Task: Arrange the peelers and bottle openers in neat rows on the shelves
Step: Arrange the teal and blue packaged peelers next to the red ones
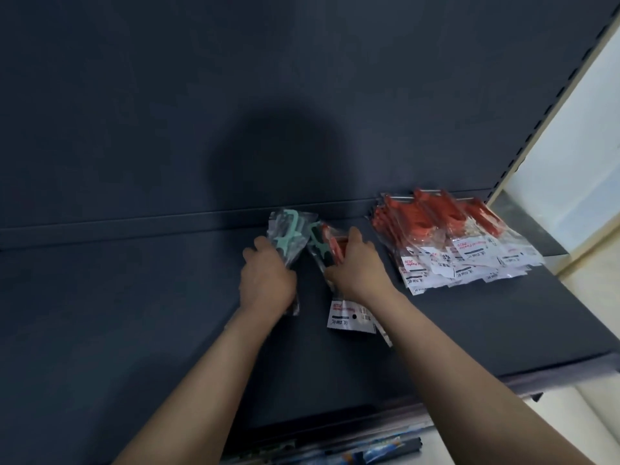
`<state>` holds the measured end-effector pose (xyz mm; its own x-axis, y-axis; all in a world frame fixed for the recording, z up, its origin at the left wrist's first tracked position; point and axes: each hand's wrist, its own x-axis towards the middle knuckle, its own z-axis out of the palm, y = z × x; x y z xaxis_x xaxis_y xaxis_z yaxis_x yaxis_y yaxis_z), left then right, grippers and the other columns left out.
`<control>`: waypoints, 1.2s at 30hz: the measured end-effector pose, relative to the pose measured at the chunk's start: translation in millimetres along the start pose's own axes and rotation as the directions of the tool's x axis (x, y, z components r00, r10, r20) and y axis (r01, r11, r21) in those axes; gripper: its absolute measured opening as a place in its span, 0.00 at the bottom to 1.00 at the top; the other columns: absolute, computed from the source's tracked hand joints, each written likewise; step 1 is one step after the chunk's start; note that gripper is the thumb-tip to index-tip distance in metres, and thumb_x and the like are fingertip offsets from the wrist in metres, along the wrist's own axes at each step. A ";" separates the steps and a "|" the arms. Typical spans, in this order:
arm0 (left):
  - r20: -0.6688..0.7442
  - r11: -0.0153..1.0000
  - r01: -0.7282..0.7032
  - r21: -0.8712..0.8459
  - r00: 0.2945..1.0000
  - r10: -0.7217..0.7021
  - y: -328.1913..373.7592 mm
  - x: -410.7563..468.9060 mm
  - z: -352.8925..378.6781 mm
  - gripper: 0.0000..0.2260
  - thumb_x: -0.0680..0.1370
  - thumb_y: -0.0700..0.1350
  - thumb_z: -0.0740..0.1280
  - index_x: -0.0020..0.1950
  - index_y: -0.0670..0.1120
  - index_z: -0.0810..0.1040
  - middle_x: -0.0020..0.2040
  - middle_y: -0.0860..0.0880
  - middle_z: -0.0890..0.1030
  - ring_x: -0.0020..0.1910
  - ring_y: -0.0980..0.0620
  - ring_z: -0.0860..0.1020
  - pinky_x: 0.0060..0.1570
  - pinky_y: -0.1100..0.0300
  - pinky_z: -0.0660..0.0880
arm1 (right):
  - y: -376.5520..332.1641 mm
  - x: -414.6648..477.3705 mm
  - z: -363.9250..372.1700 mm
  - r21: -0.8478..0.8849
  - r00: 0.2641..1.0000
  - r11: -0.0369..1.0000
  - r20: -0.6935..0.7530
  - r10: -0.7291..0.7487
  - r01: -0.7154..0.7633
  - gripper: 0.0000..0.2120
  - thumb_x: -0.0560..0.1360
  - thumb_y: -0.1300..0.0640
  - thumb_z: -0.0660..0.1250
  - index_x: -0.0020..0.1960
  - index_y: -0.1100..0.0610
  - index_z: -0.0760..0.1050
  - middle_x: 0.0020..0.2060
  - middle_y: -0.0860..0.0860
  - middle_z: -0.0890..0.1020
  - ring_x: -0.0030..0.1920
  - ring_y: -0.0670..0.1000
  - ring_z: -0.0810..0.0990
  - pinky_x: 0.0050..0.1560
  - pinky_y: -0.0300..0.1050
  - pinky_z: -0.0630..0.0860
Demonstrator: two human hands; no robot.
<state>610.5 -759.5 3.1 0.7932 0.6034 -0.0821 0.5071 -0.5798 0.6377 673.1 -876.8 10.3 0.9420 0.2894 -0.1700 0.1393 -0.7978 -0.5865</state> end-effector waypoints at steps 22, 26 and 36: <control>-0.127 0.994 -0.108 0.012 0.986 0.108 42.4 -38.5 22.4 0.04 0.73 0.39 0.66 0.46 0.46 0.78 0.44 0.47 0.80 0.42 0.49 0.76 0.40 0.60 0.69 | 29.1 -3.4 -45.4 -0.015 0.943 0.980 0.275 -0.187 0.198 0.25 0.71 0.52 0.71 0.62 0.61 0.65 0.53 0.56 0.77 0.44 0.52 0.75 0.36 0.39 0.68; -0.174 0.991 -0.129 -0.013 0.977 0.125 45.9 -43.3 24.6 0.02 0.74 0.39 0.66 0.44 0.46 0.76 0.43 0.48 0.80 0.41 0.49 0.76 0.40 0.59 0.69 | 28.6 -6.2 -56.5 0.018 0.954 0.976 0.209 -0.214 0.215 0.25 0.70 0.53 0.71 0.60 0.62 0.66 0.54 0.58 0.77 0.51 0.57 0.78 0.40 0.42 0.69; -0.107 0.930 -0.086 0.359 0.986 0.132 78.4 -32.7 55.0 0.25 0.72 0.56 0.68 0.62 0.42 0.71 0.59 0.39 0.72 0.57 0.39 0.72 0.52 0.48 0.72 | 25.0 -11.5 -116.1 0.048 0.955 0.954 0.028 -0.296 0.295 0.13 0.69 0.56 0.72 0.49 0.59 0.74 0.43 0.55 0.80 0.41 0.56 0.80 0.40 0.49 0.77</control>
<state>642.9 -854.8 13.7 0.8127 0.5766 0.0847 0.5244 -0.7869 0.3253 701.2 -961.5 89.5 0.8496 0.5273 -0.0106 0.3959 -0.6509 -0.6477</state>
